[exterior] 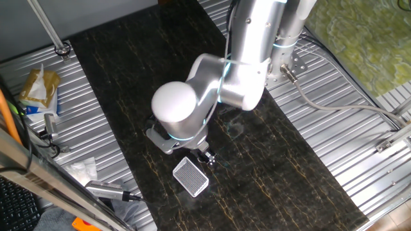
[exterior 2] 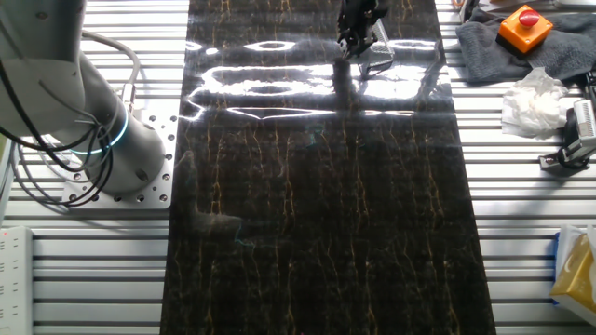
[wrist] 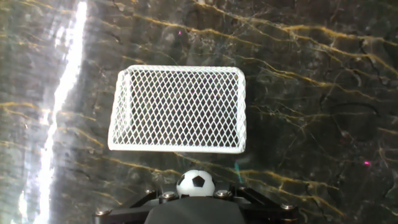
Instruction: Push the soccer ball into the goal
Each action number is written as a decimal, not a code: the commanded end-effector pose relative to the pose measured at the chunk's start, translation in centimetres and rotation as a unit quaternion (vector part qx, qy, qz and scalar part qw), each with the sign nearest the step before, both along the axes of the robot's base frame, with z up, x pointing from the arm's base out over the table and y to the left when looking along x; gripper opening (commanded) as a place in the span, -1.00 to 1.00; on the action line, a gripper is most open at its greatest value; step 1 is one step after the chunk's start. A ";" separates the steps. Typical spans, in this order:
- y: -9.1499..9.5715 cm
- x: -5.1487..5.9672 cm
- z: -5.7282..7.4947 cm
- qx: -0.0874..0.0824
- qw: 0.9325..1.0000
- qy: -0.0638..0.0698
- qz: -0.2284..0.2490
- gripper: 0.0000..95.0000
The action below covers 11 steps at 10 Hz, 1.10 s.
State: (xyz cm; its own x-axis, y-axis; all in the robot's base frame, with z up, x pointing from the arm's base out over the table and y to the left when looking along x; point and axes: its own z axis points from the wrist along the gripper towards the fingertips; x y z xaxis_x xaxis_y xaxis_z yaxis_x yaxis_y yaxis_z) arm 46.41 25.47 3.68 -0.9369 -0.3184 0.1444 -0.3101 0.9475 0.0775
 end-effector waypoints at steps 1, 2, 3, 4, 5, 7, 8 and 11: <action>0.0 0.3 -0.1 0.001 1.000 -0.022 0.003 -1.00; 0.1 0.4 -0.1 0.001 0.999 -0.032 0.003 -1.00; 0.2 0.6 0.0 0.000 0.999 -0.040 0.003 -1.00; 0.2 0.7 0.1 0.000 0.999 -0.047 0.003 -1.00; 0.3 0.8 0.2 0.000 0.999 -0.054 0.003 -1.00; 0.3 1.0 0.3 0.000 0.998 -0.068 0.005 -1.00; 0.3 1.0 0.3 0.001 0.997 -0.073 0.005 -1.00; 0.4 1.1 0.3 0.001 0.995 -0.097 0.006 -1.00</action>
